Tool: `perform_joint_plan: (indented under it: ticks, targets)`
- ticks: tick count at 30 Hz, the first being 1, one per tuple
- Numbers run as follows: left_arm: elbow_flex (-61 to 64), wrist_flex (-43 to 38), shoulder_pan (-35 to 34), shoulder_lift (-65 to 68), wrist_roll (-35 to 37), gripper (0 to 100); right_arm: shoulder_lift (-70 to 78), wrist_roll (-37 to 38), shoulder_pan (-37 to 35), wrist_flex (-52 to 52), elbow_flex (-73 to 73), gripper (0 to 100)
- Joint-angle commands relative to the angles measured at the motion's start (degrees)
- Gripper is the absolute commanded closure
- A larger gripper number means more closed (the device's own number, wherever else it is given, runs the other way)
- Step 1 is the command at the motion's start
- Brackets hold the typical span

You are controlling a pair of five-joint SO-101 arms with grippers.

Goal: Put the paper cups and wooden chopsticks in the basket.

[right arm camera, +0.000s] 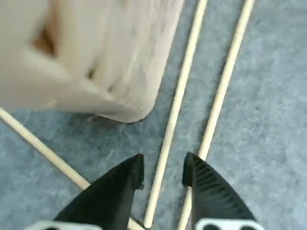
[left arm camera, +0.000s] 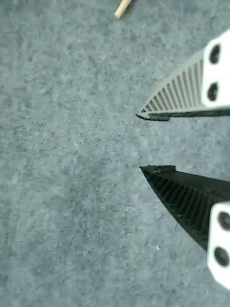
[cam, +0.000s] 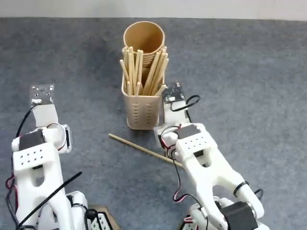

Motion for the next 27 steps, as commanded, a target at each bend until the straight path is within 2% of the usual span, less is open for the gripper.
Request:
perform_joint_plan:
  ticks: [1, 8, 17, 20, 27]
  targets:
    - [-0.04, -1.49, -0.04, -1.19, 0.44, 82, -0.4, -2.81, -0.13, 0.48, 0.22, 84.3]
    - [-0.04, -1.58, -0.04, -1.19, 0.44, 82, -0.4, -6.15, 3.65, 0.48, 0.48, 84.3]
    - [0.31, -1.67, -0.04, -1.19, 0.44, 82, 0.04, -6.07, -1.8, 0.04, 0.4, 84.3]
    - [0.31, -1.67, -0.04, -1.19, 0.44, 82, 0.31, -6.07, -4.0, -3.91, 1.1, 84.3]
    - [0.31, -1.67, -0.04, -1.19, 0.44, 82, 8.13, -5.8, -2.24, -8.04, 4.53, 84.3]
